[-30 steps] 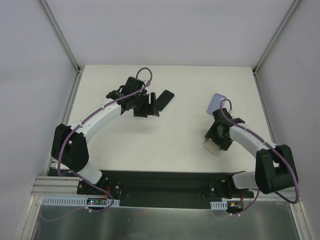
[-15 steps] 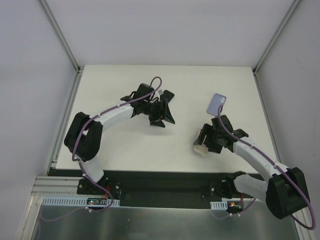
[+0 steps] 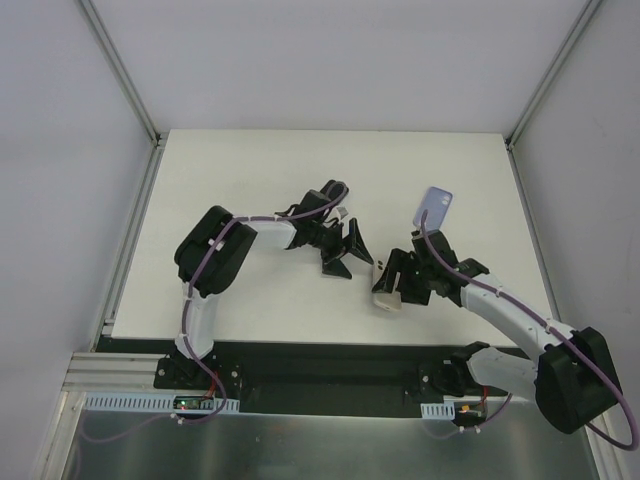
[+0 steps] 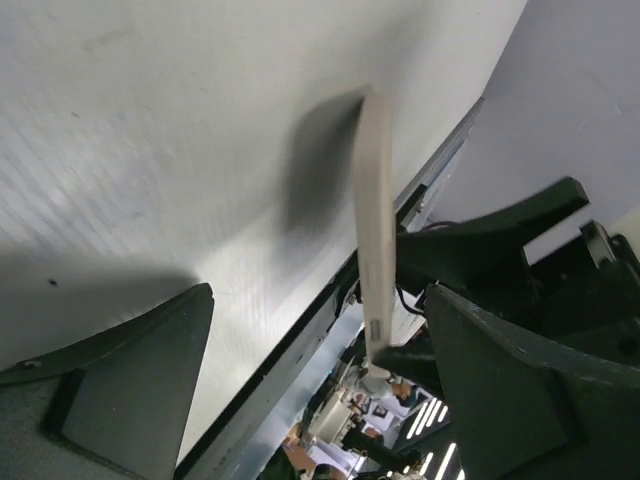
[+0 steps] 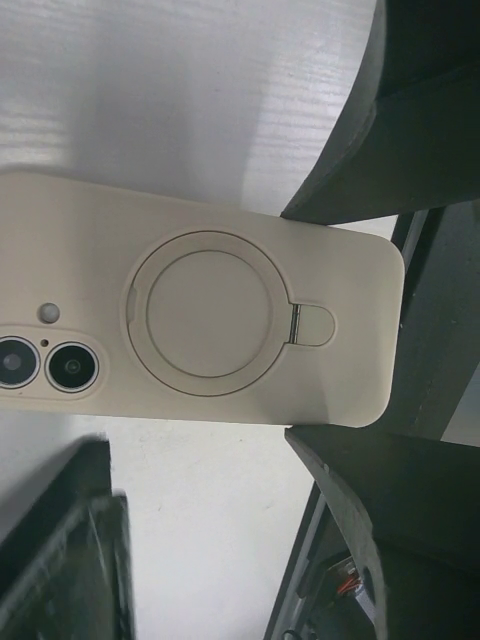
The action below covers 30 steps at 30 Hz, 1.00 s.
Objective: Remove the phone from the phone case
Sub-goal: Pick up the phone at the center of the board.
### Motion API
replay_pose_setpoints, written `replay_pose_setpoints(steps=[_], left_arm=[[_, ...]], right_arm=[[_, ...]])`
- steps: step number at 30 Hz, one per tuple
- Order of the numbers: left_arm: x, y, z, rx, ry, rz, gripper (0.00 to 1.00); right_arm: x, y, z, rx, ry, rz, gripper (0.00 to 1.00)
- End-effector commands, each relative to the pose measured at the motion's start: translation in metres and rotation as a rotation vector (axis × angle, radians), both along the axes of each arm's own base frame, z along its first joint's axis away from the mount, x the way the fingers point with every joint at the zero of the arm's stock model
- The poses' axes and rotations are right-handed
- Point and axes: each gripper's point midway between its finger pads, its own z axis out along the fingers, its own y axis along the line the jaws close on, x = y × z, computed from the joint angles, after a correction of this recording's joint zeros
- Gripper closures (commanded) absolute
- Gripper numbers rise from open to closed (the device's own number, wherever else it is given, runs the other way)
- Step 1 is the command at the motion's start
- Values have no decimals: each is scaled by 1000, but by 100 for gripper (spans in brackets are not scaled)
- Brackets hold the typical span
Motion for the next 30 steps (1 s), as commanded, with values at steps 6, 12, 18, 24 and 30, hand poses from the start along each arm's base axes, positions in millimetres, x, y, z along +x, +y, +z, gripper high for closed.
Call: replay_pose_setpoints(steps=[6, 12, 18, 24, 30], left_arm=[[-2, -35, 6, -105, 48, -52, 17], [-10, -47, 8, -108, 55, -73, 22], [-9, -51, 16, -123, 48, -65, 59], [-2, -36, 26, -98, 43, -23, 100], [0, 3, 24, 108, 11, 80, 100]], right_arm=[[15, 27, 29, 95, -88, 92, 88], [18, 33, 30, 93, -87, 109, 87], [22, 35, 26, 63, -69, 142, 87], [21, 19, 40, -21, -101, 136, 42], [15, -12, 82, -227, -266, 104, 24]])
